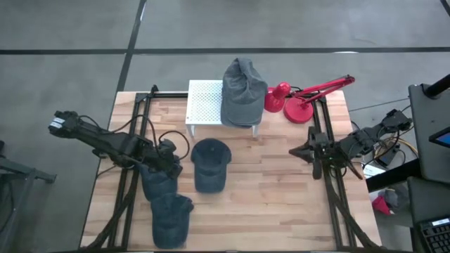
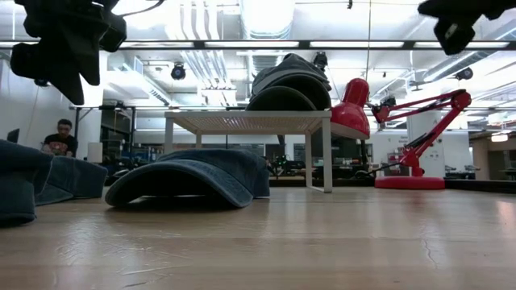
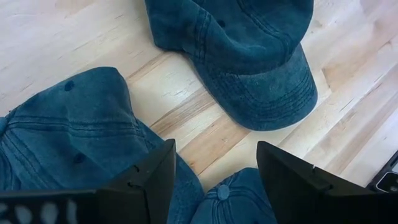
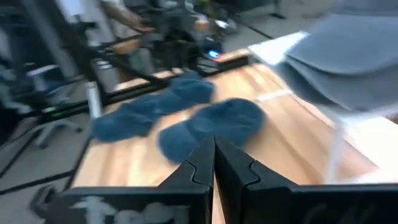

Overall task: Pick & Place hat
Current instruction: Put the blue cap on the shelf

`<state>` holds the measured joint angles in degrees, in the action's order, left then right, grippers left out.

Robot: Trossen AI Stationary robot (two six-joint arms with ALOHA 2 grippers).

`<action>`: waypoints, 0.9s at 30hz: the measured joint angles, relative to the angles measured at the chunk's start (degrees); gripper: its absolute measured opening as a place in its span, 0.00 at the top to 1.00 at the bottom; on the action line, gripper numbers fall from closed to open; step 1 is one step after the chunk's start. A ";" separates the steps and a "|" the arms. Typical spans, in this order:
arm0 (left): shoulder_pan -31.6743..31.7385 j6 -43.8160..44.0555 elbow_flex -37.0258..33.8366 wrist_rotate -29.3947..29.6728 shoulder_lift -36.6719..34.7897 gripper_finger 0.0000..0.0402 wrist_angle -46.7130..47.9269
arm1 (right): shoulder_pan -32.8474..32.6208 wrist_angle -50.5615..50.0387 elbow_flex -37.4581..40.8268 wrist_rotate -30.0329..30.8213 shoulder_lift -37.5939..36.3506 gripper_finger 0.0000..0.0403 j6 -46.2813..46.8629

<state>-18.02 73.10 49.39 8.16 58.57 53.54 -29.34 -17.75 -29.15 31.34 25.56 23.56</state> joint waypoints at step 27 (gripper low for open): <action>-0.04 22.97 -0.02 -3.47 0.08 0.46 15.17 | -0.02 16.56 19.91 -2.90 -25.49 0.98 -8.79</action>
<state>-18.06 96.07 49.36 4.70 58.65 68.70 -29.36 -1.19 -9.25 28.45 0.08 14.78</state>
